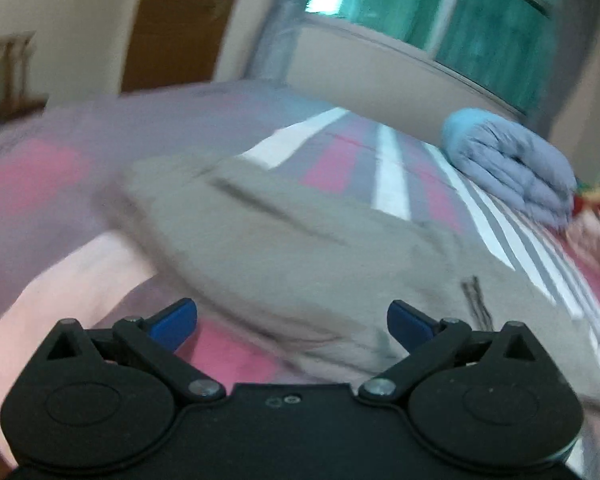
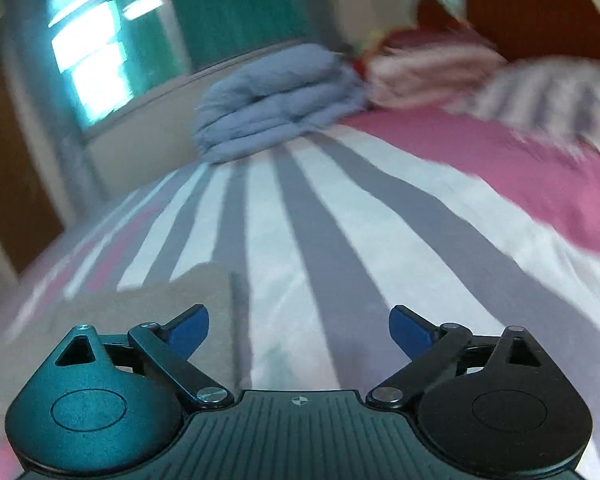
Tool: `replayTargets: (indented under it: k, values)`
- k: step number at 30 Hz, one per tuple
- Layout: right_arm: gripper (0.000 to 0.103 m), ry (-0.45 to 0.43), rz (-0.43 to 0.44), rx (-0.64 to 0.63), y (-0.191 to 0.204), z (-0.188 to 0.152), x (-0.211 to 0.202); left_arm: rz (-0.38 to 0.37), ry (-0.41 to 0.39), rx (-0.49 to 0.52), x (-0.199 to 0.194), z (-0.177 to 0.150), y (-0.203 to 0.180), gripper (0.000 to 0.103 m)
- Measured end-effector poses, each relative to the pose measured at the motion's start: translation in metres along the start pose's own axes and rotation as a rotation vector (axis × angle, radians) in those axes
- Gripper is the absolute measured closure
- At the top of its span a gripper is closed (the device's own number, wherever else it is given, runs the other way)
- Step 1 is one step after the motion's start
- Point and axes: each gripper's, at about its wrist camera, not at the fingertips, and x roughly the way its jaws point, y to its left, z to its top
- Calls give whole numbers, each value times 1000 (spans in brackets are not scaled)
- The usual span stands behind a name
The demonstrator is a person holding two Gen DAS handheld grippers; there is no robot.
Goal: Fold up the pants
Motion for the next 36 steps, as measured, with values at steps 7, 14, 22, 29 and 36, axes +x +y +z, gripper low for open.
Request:
replayTargets:
  k: [7, 14, 22, 29, 36]
  values:
    - [6, 7, -82, 143, -13, 5, -13, -40, 12, -279, 23, 19, 74, 10]
    - [6, -1, -126, 83, 3, -8, -14, -110, 43, -283, 66, 36, 89, 7]
    - [6, 6, -158, 3, 15, -13, -2, -112, 3, -264, 84, 38, 91, 6]
    - [6, 25, -171, -47, 25, -19, 10, -171, -40, -267, 86, 34, 100, 8]
    - [6, 15, -184, 3, 15, -16, 9, -227, -98, -429, 76, 18, 128, 76]
